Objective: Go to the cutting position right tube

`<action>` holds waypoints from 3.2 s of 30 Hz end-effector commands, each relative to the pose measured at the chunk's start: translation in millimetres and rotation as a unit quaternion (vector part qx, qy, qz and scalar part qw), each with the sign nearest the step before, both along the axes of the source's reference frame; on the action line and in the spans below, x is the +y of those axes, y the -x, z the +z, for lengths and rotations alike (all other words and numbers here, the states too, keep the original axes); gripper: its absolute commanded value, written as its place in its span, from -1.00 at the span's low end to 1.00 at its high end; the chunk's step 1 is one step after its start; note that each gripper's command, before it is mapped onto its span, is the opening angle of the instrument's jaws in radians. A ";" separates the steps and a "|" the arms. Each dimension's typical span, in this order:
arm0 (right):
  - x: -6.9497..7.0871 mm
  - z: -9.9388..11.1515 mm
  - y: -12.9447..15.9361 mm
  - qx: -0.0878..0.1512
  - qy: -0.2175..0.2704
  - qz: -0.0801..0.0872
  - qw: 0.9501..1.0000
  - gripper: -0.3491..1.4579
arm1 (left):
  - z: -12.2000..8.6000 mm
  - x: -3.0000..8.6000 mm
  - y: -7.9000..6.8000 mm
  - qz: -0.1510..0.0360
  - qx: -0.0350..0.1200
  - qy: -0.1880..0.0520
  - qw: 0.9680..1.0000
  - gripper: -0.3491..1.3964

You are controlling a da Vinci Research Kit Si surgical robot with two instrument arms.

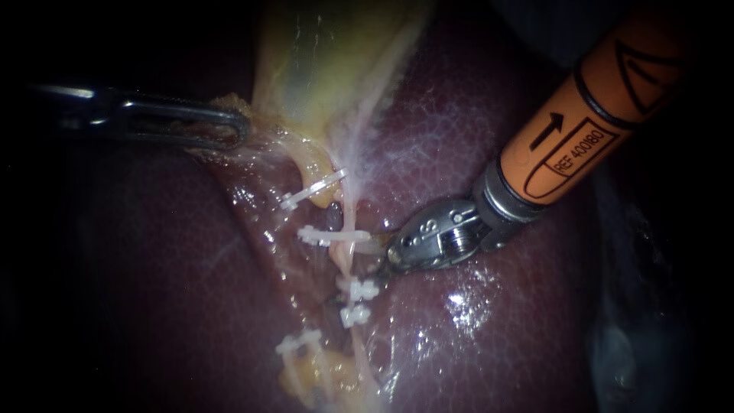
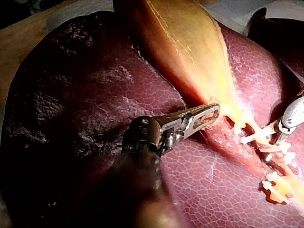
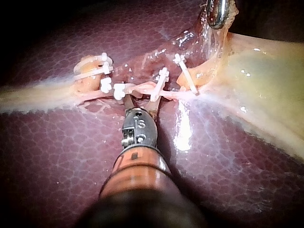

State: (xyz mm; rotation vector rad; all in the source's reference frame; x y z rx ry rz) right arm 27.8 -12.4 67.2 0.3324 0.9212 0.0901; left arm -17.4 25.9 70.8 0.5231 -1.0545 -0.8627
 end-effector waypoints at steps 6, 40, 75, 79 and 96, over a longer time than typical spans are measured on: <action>0.0 0.1 0.3 0.001 0.000 0.000 1.000 0.89 | 0.0 0.0 0.0 0.000 0.000 0.000 1.000 -1.00; 1.0 -0.2 7.4 -0.044 -0.270 0.028 0.962 0.86 | 0.1 -0.1 -0.2 0.001 0.000 0.000 1.000 -1.00; 1.4 0.6 2.3 0.097 -0.525 0.011 0.846 0.78 | 0.1 -0.1 -0.3 0.001 0.000 0.000 1.000 -1.00; 0.8 1.2 0.9 0.114 -0.529 0.012 0.841 0.82 | 0.1 -0.1 -0.3 0.001 0.000 0.000 1.000 -1.00; 0.2 0.8 -2.9 0.230 -0.489 0.011 0.842 0.80 | 0.2 -0.1 -0.1 0.000 0.000 0.001 1.000 -1.00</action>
